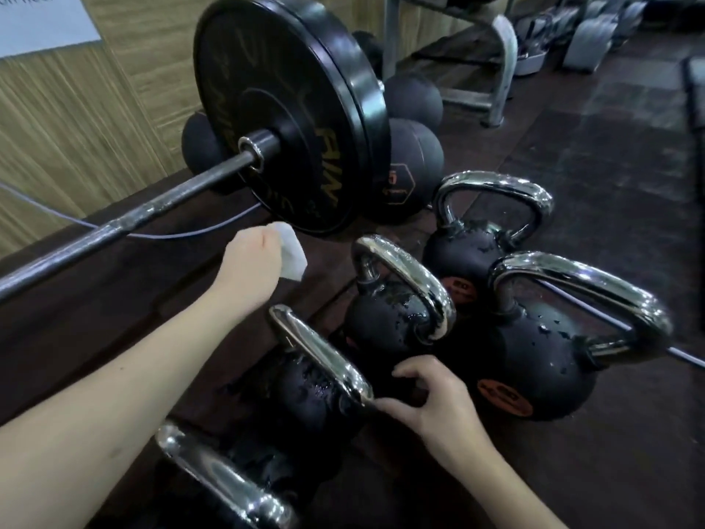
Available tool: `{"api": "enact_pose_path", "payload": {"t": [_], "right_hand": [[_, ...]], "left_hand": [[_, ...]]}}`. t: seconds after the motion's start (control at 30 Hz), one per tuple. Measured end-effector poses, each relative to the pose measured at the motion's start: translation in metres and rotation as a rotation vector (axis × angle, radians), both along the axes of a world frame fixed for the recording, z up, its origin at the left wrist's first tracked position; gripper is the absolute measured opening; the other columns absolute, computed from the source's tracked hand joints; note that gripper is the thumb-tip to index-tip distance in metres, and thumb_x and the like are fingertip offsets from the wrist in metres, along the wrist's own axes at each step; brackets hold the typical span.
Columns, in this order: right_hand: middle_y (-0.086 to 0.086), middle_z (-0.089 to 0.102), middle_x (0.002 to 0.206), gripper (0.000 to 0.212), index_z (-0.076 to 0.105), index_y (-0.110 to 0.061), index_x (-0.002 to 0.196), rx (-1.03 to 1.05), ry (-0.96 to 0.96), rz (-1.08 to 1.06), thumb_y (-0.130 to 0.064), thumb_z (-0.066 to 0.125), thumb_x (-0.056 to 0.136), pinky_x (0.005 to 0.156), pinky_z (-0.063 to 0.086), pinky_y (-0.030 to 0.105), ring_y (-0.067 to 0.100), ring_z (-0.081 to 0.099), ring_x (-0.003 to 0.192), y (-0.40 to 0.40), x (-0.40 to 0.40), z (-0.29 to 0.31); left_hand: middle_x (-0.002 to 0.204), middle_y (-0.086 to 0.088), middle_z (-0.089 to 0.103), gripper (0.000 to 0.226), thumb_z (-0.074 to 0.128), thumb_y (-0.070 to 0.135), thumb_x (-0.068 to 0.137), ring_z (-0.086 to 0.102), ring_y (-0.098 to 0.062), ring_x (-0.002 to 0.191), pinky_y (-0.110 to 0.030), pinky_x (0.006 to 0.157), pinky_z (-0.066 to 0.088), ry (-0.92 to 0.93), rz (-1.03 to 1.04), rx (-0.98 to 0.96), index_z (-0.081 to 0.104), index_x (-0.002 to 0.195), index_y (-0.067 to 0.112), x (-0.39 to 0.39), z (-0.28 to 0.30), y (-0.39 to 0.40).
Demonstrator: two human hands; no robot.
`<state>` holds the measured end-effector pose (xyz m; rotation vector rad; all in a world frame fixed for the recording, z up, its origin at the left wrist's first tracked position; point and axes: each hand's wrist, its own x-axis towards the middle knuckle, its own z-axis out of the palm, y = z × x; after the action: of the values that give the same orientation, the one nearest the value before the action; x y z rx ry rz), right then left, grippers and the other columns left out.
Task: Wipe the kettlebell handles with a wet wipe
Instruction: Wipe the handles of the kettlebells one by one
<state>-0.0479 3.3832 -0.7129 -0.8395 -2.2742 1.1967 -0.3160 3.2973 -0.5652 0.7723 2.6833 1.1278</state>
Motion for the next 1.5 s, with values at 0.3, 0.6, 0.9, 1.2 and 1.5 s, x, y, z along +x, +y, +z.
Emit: {"api": "enact_pose_path", "payload": {"t": [0.3,0.6,0.9,1.2,1.5], "right_hand": [[-0.021,0.068,0.119,0.087,0.055,-0.036,0.131,-0.221,0.025,-0.182,-0.049,0.097,0.055,0.1,0.046,0.022,-0.007,0.06,0.115,0.044,-0.003,0.024],[-0.018,0.074,0.089,0.052,0.066,-0.038,0.1,-0.196,-0.113,-0.163,-0.034,0.097,0.06,0.064,0.045,0.004,-0.014,0.065,0.084,0.068,-0.014,0.018],[-0.018,0.077,0.101,0.069,0.069,-0.036,0.118,-0.234,-0.06,-0.132,-0.032,0.099,0.057,0.088,0.051,0.015,-0.008,0.068,0.097,0.071,-0.01,0.014],[-0.027,0.072,0.082,0.043,0.065,-0.04,0.092,-0.221,-0.129,-0.131,-0.031,0.093,0.061,0.056,0.043,0.006,-0.004,0.067,0.078,0.076,-0.01,0.01],[-0.014,0.074,0.115,0.094,0.063,-0.036,0.128,-0.251,-0.085,-0.143,-0.054,0.096,0.042,0.104,0.053,0.037,0.007,0.064,0.116,0.077,-0.014,0.001]], "left_hand": [[0.115,-0.014,0.07,0.048,0.028,0.033,0.098,0.062,-0.039,0.115,-0.045,0.102,0.045,0.196,-0.416,-0.061,0.071,0.1,0.011,0.041,0.004,0.068],[0.128,-0.001,0.073,0.043,0.037,0.03,0.11,0.062,-0.02,0.124,-0.028,0.123,0.019,0.589,-1.043,-0.098,0.069,0.131,0.01,0.09,-0.013,0.073],[0.095,-0.015,0.065,0.035,0.035,0.02,0.108,0.065,-0.038,0.103,-0.052,0.094,0.052,0.874,-0.771,-0.312,0.053,0.079,0.015,0.035,-0.015,0.087],[0.095,-0.006,0.062,0.034,0.034,0.024,0.1,0.056,-0.031,0.093,-0.051,0.115,0.038,1.072,-1.134,-0.225,0.065,0.097,0.011,0.121,-0.032,0.072],[0.087,-0.008,0.057,0.026,0.044,0.01,0.107,0.059,-0.039,0.088,-0.044,0.08,0.043,0.456,-0.599,-0.113,0.06,0.088,0.002,0.043,-0.031,0.091]]}}
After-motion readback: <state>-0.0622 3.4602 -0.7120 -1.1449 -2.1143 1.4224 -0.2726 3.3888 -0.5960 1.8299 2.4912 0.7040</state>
